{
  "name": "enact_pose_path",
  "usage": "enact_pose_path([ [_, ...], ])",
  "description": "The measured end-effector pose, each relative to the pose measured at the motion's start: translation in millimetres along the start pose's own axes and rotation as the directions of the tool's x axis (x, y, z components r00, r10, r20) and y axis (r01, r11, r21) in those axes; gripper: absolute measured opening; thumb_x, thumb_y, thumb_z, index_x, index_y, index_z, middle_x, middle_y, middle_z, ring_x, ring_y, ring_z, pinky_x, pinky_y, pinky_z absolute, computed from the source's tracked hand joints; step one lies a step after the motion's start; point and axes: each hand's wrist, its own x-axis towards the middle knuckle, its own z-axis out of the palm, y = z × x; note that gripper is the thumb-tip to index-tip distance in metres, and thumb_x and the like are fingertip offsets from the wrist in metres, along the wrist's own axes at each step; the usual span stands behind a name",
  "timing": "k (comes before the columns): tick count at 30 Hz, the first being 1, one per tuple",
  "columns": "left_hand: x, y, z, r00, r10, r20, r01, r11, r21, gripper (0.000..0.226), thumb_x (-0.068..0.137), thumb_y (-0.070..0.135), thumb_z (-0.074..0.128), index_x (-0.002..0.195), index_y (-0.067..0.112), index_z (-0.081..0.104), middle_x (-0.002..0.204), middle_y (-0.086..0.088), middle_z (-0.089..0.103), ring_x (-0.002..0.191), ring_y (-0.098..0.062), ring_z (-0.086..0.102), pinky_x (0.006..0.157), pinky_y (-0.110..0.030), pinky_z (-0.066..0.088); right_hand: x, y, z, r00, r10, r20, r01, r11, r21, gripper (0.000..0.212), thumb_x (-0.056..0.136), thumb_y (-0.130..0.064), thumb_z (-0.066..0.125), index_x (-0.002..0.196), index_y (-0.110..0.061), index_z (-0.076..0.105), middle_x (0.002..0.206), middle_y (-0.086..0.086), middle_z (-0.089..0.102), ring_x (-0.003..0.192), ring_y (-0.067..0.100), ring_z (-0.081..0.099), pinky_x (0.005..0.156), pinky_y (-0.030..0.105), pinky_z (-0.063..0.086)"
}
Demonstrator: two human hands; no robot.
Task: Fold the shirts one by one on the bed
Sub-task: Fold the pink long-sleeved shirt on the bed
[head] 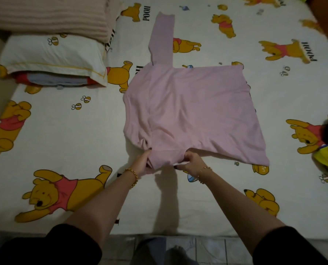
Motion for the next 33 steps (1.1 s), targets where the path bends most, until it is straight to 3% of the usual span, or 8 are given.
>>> enact_pose_path([
  [4,-11,-8,-2,0.988,0.155,0.027,-0.157,0.962,0.226,0.029,0.095,0.006,0.042,0.122,0.011,0.049,0.087,-0.007,0.054,0.072,-0.016,0.050,0.042,-0.010,0.044,0,7,-5,0.971,-0.199,-0.132,0.157,0.948,-0.275,0.022,0.076,-0.014,0.079,0.090,0.001,0.071,0.097,0.002,0.060,0.086,0.018,0.059,0.073,0.015,0.046],
  [8,-6,-24,-12,0.922,0.373,0.102,-0.364,0.751,0.551,0.078,0.072,0.014,0.079,0.138,0.019,0.038,0.128,-0.003,0.044,0.105,-0.016,0.048,0.078,-0.018,0.044,-6,-2,-9,0.968,-0.198,-0.158,0.161,0.963,-0.218,0.019,0.082,-0.019,0.073,0.093,-0.004,0.069,0.089,0.002,0.070,0.078,0.017,0.065,0.068,0.022,0.050],
  [12,-14,-30,-1,0.903,0.405,0.145,-0.424,0.779,0.462,0.090,0.066,0.009,0.084,0.140,0.019,0.033,0.125,0.007,0.047,0.113,-0.009,0.044,0.089,-0.021,0.037,-15,-9,-4,0.963,-0.158,-0.219,0.146,0.987,-0.070,0.018,0.088,-0.023,0.065,0.095,-0.005,0.064,0.086,0.006,0.068,0.079,0.019,0.061,0.075,0.033,0.049],
  [18,-28,-40,25,0.952,0.286,0.109,-0.306,0.896,0.321,0.017,0.097,0.014,0.049,0.102,0.005,0.062,0.088,-0.003,0.061,0.081,-0.010,0.056,0.058,-0.008,0.043,-43,-16,-3,0.957,0.245,0.153,-0.287,0.752,0.594,0.045,0.095,-0.039,0.053,0.115,0.000,0.062,0.103,0.015,0.065,0.098,0.030,0.061,0.082,0.039,0.050],
  [21,-42,-54,33,0.988,0.131,0.077,-0.141,0.980,0.140,0.040,0.100,0.039,0.036,0.079,0.014,0.059,0.056,0.002,0.053,0.044,-0.002,0.045,0.042,-0.011,0.035,-60,-7,-6,0.923,0.243,0.300,-0.376,0.740,0.557,0.048,0.095,-0.045,0.050,0.119,-0.005,0.060,0.113,0.014,0.067,0.110,0.029,0.061,0.096,0.043,0.047],
  [24,-53,-71,38,0.989,0.081,0.120,-0.093,0.991,0.097,0.040,0.098,0.043,0.040,0.092,0.013,0.066,0.076,-0.004,0.064,0.072,-0.018,0.059,0.063,-0.023,0.043,-77,5,-8,0.917,0.308,0.252,-0.382,0.860,0.339,0.055,0.084,-0.043,0.065,0.125,-0.008,0.055,0.115,0.009,0.065,0.108,0.025,0.060,0.088,0.040,0.052],
  [27,-64,-78,45,0.988,0.150,0.045,-0.150,0.989,-0.002,0.009,0.095,0.012,0.051,0.090,0.010,0.057,0.089,-0.011,0.060,0.083,-0.024,0.059,0.067,-0.027,0.046,-98,19,-11,0.961,0.240,0.137,-0.266,0.938,0.222,0.047,0.080,-0.042,0.070,0.113,-0.008,0.065,0.115,0.002,0.065,0.110,0.017,0.056,0.095,0.036,0.046],
  [33,-88,-84,56,0.986,0.163,-0.043,-0.167,0.982,-0.090,0.019,0.101,0.017,0.035,0.117,0.011,0.043,0.101,-0.014,0.059,0.079,-0.025,0.060,0.063,-0.043,0.051,-146,36,-16,1.000,0.004,-0.022,0.003,0.950,0.312,0.037,0.087,-0.001,0.058,0.050,-0.004,0.060,0.052,-0.001,0.058,0.060,0.006,0.057,0.074,0.023,0.047],
])
